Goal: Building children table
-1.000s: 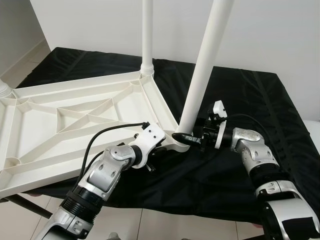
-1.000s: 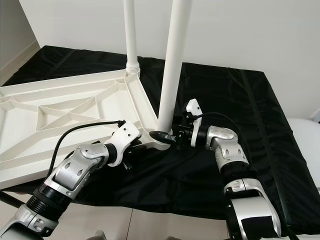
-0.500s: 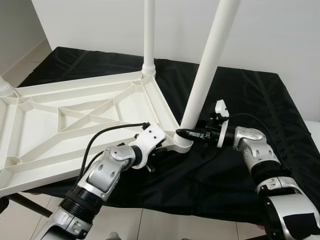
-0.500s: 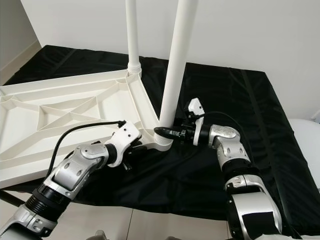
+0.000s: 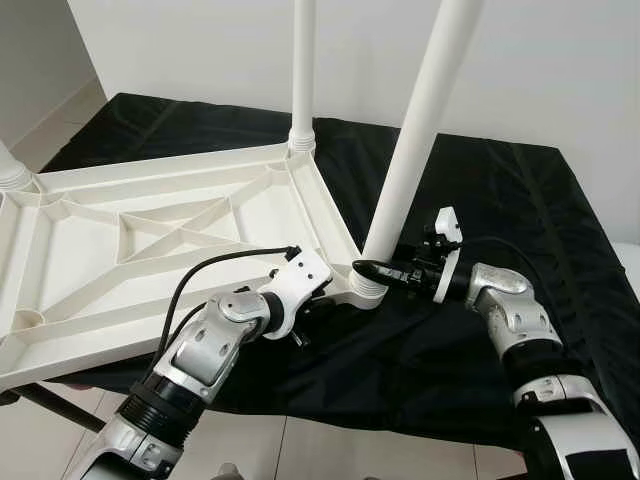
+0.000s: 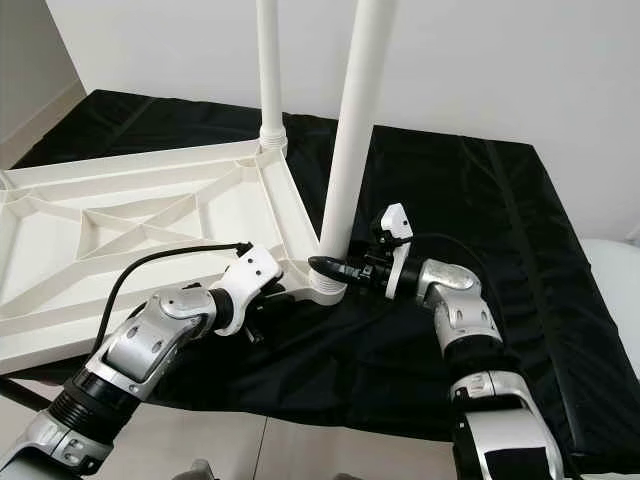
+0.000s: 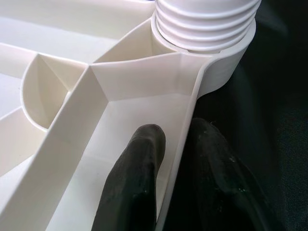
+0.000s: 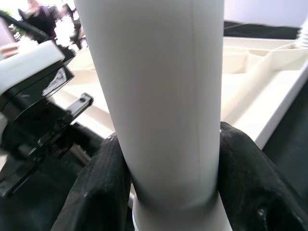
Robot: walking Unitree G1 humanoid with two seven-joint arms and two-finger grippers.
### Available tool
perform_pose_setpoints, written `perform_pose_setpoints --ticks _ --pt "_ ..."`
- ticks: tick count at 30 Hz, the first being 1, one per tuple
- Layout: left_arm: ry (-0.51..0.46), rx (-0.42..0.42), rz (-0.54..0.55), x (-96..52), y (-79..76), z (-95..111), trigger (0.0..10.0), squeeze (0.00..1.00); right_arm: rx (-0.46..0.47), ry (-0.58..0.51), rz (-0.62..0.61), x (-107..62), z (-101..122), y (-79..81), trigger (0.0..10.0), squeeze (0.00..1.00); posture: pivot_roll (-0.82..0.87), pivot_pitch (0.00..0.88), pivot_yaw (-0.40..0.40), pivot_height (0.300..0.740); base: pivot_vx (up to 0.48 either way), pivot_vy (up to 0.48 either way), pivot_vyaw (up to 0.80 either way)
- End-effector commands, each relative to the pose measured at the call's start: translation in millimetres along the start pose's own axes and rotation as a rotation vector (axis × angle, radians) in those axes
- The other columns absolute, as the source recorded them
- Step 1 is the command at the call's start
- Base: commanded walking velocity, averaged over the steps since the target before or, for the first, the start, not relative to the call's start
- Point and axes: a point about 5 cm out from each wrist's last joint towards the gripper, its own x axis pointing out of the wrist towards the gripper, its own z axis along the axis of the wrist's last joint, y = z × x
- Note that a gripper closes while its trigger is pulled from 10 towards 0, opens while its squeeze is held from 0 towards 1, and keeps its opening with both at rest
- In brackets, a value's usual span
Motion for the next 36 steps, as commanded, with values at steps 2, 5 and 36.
perform_pose_setpoints --ticks 2,5,36 --pt "-0.007 0.001 -0.062 2.3 -8.4 1.1 10.0 0.0 0.044 -0.044 0.012 9.3 0.6 8.8 0.0 0.0 0.01 0.001 -0.017 0.74 0.0 0.0 0.0" --pt "-0.006 0.0 -0.062 2.5 -8.3 1.0 10.0 0.0 0.046 -0.049 -0.033 9.6 -0.5 10.4 0.0 0.0 0.01 0.005 -0.017 0.74 0.0 0.0 0.0" --pt "-0.01 -0.019 -0.058 6.4 -12.6 2.4 10.0 0.0 0.162 -0.05 -0.567 52.7 -16.1 45.0 0.0 0.0 0.01 0.02 -0.021 0.74 0.0 0.0 0.0"
